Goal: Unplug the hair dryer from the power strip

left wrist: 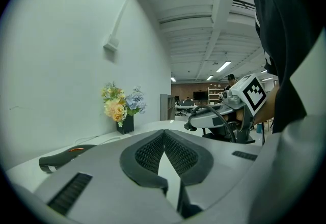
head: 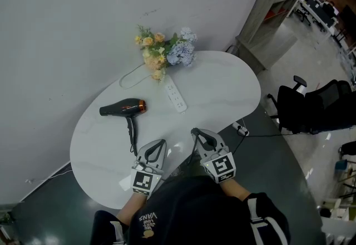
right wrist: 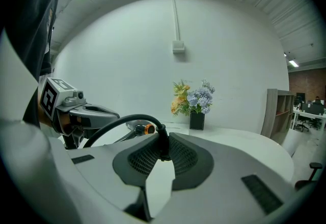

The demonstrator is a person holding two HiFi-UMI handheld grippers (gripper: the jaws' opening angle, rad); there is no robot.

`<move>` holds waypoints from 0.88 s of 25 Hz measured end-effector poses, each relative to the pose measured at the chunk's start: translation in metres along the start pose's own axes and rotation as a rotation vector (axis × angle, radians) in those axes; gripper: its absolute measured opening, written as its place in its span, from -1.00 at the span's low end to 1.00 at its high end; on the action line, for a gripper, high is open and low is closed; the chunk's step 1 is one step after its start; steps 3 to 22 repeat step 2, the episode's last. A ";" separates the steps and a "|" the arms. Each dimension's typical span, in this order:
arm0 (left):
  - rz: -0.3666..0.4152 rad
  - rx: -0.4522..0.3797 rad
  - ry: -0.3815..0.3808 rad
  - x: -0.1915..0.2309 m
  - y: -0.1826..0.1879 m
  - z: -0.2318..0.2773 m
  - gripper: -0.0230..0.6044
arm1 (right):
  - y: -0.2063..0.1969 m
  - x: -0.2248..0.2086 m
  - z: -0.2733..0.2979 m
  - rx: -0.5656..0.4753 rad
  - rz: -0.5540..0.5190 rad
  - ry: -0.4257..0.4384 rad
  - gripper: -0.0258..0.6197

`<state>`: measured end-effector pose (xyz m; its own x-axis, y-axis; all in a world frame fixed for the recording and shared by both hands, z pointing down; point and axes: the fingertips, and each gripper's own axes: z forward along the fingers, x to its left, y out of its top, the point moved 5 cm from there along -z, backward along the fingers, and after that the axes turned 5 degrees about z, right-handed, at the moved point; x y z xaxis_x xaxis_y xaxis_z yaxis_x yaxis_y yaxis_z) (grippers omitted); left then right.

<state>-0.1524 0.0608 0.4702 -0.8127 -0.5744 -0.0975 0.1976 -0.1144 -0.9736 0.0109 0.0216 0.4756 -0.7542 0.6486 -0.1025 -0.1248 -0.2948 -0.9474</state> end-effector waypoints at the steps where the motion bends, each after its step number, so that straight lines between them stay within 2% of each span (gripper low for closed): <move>1: 0.002 0.004 -0.002 0.000 -0.001 0.000 -0.87 | -0.001 0.000 0.000 0.001 -0.001 0.000 -0.69; 22: 0.005 0.007 -0.003 0.000 -0.001 0.001 -0.87 | -0.001 -0.001 0.000 0.001 -0.002 0.001 -0.69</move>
